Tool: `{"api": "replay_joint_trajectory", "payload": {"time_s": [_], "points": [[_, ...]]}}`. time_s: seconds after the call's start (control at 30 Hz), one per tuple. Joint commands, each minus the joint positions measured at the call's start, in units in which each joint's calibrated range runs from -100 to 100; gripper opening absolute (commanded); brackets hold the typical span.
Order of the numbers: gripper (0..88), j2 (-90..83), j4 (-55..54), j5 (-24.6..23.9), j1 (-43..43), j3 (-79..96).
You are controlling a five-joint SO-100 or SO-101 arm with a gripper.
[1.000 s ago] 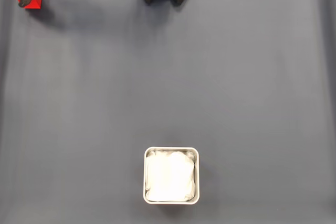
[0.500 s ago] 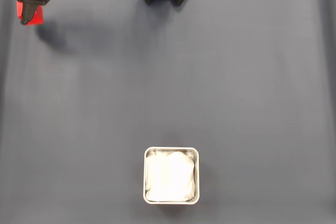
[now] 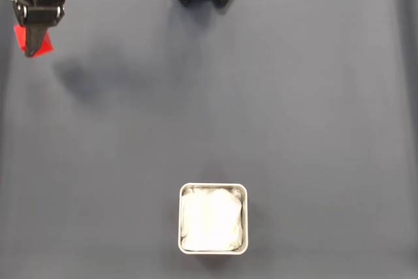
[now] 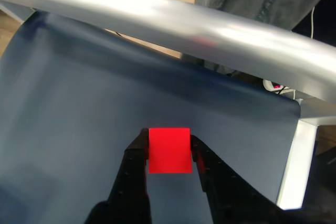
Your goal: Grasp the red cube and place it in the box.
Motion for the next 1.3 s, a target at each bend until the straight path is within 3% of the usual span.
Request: {"api": "replay_joint_trajectory", "payload": {"time_s": [0.0,1.27], "points": [[0.0,-3.6,1.7,-0.3,-3.3,-5.1],[0.0,0.9,4.1,0.1,-26.6,-20.4]]}}
